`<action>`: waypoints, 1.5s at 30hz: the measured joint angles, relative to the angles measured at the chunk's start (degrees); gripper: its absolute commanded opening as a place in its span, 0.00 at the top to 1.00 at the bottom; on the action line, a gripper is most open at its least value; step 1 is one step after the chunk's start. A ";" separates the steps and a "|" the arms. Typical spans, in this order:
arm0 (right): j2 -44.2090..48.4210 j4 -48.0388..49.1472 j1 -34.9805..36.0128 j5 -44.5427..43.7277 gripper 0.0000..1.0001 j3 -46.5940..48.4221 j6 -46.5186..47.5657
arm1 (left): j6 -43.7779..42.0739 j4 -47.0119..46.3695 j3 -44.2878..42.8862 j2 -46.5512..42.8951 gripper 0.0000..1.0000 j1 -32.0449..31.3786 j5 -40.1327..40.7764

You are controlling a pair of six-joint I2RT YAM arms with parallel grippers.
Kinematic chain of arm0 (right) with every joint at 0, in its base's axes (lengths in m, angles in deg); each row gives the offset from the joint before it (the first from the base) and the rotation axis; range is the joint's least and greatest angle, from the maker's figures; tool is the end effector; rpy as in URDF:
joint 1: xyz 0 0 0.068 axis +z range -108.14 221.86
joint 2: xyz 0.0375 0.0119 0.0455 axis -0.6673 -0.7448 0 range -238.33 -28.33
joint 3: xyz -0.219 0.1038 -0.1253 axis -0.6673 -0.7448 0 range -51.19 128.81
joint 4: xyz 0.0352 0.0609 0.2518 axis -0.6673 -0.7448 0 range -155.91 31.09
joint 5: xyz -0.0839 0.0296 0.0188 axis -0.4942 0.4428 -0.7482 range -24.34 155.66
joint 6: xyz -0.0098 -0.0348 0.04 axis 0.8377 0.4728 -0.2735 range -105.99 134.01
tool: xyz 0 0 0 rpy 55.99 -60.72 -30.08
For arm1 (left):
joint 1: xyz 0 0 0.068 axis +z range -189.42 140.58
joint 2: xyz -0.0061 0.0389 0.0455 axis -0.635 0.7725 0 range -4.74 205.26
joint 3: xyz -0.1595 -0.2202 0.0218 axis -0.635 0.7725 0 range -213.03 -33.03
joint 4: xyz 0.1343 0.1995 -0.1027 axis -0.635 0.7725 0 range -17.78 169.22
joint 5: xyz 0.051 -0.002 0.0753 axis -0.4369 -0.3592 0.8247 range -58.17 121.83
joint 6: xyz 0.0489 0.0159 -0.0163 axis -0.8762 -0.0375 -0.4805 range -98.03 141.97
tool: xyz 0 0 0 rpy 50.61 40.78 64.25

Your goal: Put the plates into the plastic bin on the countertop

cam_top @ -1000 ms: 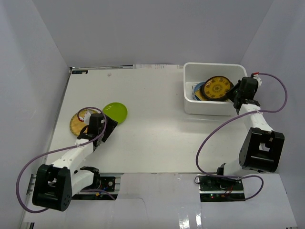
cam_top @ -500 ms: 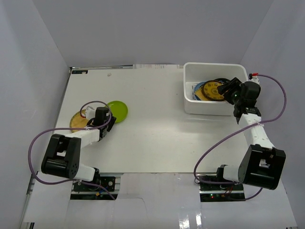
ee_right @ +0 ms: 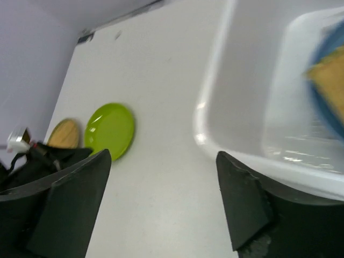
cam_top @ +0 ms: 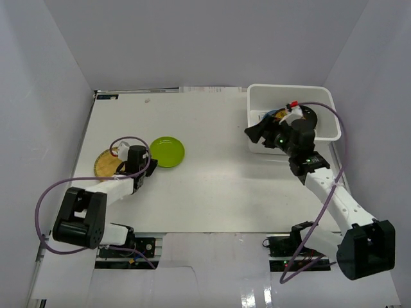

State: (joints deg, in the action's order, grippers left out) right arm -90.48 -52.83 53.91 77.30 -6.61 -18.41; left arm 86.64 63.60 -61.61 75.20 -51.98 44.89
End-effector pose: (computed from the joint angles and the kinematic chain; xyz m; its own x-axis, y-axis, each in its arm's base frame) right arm 0.2479 0.0602 0.3085 -0.3778 0.4562 -0.8057 -0.2315 0.7960 0.5593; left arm 0.2493 -0.0473 0.1456 -0.3286 -0.8288 -0.4529 -0.5775 0.5557 -0.5980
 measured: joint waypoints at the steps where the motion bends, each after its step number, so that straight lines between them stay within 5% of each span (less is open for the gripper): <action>1: -0.46 -0.24 4.04 -0.70 0.08 0.28 0.46 | -1.20 0.28 0.96 -2.25 1.00 -0.26 -1.27; 6: -6.88 -1.20 18.34 -2.95 0.02 4.61 2.56 | -7.37 0.83 2.93 -15.30 1.00 -1.51 -10.82; 13: -15.98 -1.25 23.74 -2.38 0.09 7.56 2.97 | -12.13 0.17 2.95 -27.41 1.00 -2.12 -26.03; 23: -20.09 -0.44 24.98 2.08 0.24 7.96 1.92 | -13.57 1.36 3.28 -27.21 1.00 -2.14 -35.12; 33: -7.41 -3.04 25.51 -10.05 0.11 5.20 3.32 | -17.25 6.73 2.12 -26.71 1.00 -2.21 -32.39; 39: -6.60 -2.78 26.32 -8.41 0.08 8.96 5.62 | -17.99 6.84 2.10 -23.85 1.00 -2.71 -33.51; 45: -14.62 -2.80 27.19 -5.03 0.26 8.79 5.92 | -18.71 6.21 1.57 -23.58 1.00 -3.56 -36.44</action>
State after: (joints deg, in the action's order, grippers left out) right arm -105.10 -55.62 81.11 72.27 2.17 -12.49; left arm 67.93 69.81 -60.04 51.61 -55.54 8.46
